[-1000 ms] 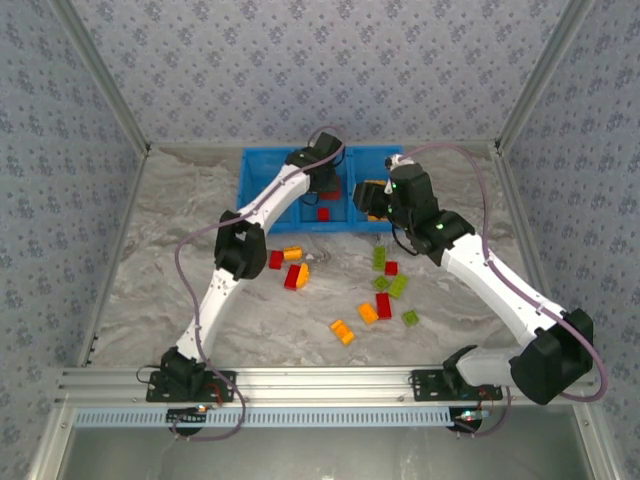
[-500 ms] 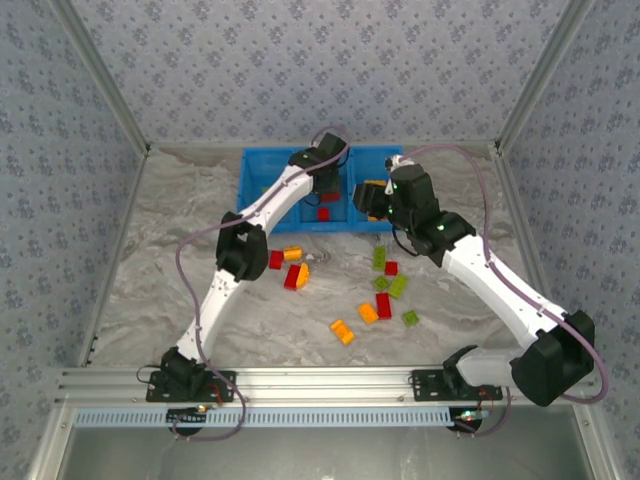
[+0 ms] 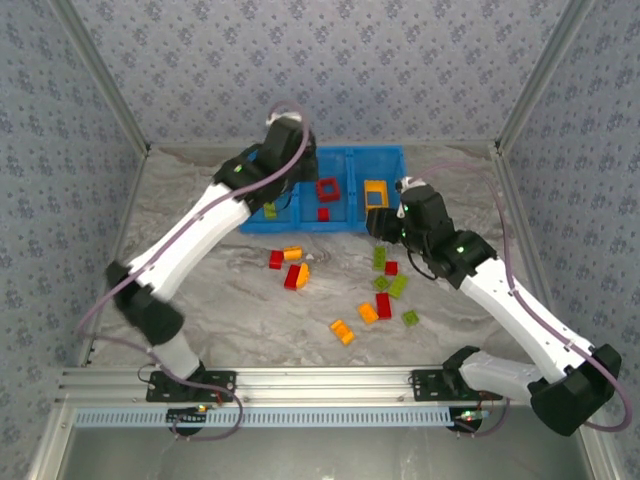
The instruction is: Sort the legos into containers by color
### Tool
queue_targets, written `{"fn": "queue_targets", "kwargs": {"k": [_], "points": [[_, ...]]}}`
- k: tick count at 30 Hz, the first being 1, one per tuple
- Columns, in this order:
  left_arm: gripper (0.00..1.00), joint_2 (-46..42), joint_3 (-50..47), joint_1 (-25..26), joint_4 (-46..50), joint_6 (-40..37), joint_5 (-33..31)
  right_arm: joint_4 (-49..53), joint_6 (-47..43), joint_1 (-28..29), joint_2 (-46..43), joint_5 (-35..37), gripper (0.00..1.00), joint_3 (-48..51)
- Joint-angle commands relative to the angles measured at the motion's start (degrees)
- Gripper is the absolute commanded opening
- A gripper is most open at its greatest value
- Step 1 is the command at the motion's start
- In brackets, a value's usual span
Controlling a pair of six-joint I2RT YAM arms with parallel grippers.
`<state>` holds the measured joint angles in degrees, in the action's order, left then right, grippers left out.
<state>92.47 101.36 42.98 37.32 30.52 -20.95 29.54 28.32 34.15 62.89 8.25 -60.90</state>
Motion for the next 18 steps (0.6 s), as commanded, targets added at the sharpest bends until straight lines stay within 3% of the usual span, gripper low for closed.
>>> {"fn": "queue_targets", "kwargs": {"k": [1, 10, 18], "points": [[0.27, -9.1, -12.6, 3.2, -4.8, 0.3, 0.7, 9.0, 2.0, 2.0, -0.6, 3.7, 0.58, 2.1], [0.29, -34.1, -38.2, 16.8, -7.3, 5.5, 0.9, 11.2, 5.1, 2.5, -0.1, 4.1, 0.59, 6.7], [0.29, -40.9, -47.3, 26.8, -8.5, 9.8, -3.2, 13.2, 5.0, 1.5, 1.2, 2.5, 0.61, 7.8]]}}
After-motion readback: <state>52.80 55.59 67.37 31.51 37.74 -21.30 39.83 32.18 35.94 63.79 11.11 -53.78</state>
